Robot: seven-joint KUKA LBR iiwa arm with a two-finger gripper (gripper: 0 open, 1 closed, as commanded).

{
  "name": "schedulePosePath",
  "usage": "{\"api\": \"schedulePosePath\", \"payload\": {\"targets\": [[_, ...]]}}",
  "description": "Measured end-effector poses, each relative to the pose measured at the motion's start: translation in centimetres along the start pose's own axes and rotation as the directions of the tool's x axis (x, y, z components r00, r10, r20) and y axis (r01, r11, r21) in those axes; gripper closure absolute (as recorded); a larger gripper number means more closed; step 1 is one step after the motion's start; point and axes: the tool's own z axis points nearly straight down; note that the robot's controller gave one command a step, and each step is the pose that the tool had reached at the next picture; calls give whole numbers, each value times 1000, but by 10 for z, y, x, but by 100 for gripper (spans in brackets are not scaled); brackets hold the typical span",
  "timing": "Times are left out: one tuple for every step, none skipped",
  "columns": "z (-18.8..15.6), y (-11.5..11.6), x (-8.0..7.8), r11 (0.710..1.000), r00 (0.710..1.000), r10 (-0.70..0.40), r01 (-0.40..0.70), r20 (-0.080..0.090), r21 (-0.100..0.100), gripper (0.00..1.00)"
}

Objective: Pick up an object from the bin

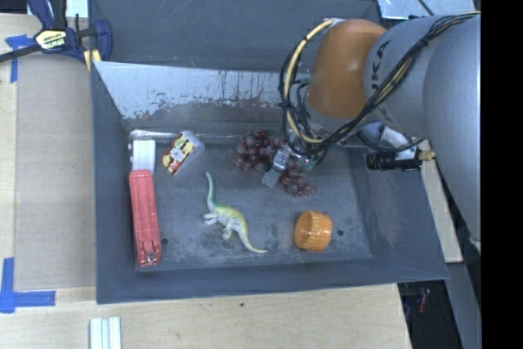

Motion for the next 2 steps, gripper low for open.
{"api": "schedulePosePath", "payload": {"targets": [[29,11,-8,996,996,-90,90,4,0,0],[29,6,-10,986,986,164,-164,2,-2,100]]}}
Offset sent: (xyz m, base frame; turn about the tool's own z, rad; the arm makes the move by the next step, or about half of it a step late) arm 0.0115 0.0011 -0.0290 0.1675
